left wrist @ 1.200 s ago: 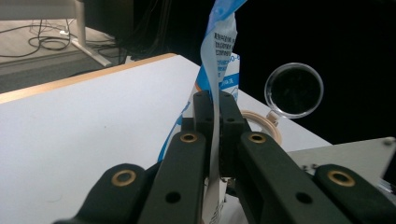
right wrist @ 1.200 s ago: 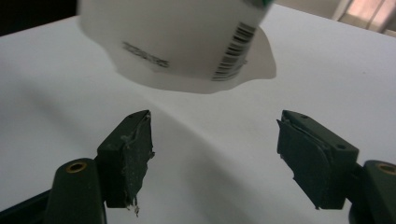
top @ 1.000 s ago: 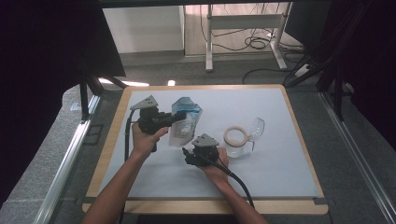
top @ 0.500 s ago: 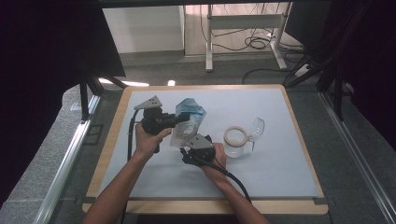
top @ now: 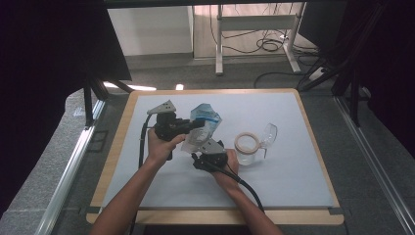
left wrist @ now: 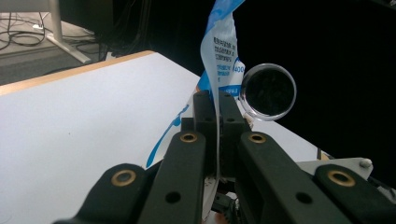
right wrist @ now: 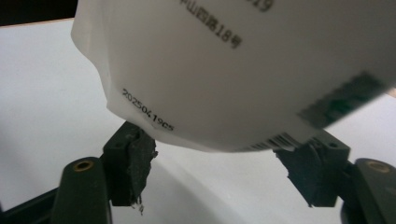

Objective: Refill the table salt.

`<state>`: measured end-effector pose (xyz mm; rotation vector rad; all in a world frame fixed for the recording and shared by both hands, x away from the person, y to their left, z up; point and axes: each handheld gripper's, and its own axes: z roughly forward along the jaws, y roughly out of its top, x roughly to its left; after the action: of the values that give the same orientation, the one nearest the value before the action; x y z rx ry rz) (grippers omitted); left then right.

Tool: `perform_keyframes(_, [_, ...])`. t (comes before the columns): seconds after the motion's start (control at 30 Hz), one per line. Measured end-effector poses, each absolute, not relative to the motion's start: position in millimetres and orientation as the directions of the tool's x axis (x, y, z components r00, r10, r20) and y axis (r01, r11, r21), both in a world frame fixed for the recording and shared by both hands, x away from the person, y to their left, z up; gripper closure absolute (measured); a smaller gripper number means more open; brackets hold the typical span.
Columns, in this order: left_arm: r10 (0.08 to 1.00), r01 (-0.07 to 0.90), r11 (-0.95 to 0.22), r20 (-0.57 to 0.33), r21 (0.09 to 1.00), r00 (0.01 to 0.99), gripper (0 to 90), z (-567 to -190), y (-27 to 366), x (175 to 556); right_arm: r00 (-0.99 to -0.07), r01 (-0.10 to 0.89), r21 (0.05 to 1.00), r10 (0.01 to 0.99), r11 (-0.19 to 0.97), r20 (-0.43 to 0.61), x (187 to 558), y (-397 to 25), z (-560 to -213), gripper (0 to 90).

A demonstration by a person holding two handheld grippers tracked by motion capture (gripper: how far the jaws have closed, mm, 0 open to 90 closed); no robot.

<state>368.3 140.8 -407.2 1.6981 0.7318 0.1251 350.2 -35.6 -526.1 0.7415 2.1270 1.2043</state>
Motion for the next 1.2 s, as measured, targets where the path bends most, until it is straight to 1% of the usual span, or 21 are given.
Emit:
perform_keyframes(0.1, [0.522, 0.397, -0.079, -0.301, 0.914, 0.798, 89.9, -406.4, 139.6, 367.5, -0.674, 0.183, 0.878, 0.707, 0.442, -0.215, 350.9, -35.6, -526.9, 27.3])
perform_keyframes(0.23, [0.524, 0.393, -0.086, -0.294, 0.915, 0.799, 89.9, -405.7, 137.8, 367.7, -0.689, 0.162, 0.875, 0.687, 0.455, -0.23, 349.6, -35.2, -526.9, 28.8])
perform_keyframes(0.4, [0.529, 0.397, -0.089, -0.294, 0.913, 0.796, 89.9, -405.7, 138.8, 371.0, -0.71, 0.166, 0.878, 0.673, 0.449, -0.21, 348.1, -37.6, -526.5, 36.9])
perform_keyframes(0.43, [0.53, 0.399, -0.093, -0.294, 0.912, 0.795, 89.9, -405.7, 138.8, 372.0, -0.718, 0.17, 0.88, 0.667, 0.444, -0.198, 347.8, -38.1, -526.4, 38.0])
perform_keyframes(0.5, [0.528, 0.405, -0.093, -0.3, 0.909, 0.795, 89.9, -406.5, 138.2, 373.9, -0.725, 0.184, 0.886, 0.668, 0.425, -0.17, 346.4, -39.6, -526.0, 44.1])
perform_keyframes(0.53, [0.531, 0.405, -0.096, -0.298, 0.909, 0.794, 89.9, -406.7, 137.8, 374.5, -0.74, 0.196, 0.892, 0.658, 0.407, -0.138, 346.5, -41.5, -525.6, 45.3])
perform_keyframes(0.87, [0.529, 0.4, -0.118, -0.283, 0.909, 0.8, 89.7, -407.5, 130.3, 379.8, -0.767, 0.224, 0.898, 0.637, 0.379, -0.077, 335.5, -48.9, -521.6, 45.9])
perform_keyframes(1.2, [0.507, 0.409, -0.155, -0.283, 0.899, 0.814, 89.6, -411.4, 114.9, 384.5, -0.768, 0.211, 0.9, 0.635, 0.381, -0.088, 322.1, -55.8, -519.7, 45.9])
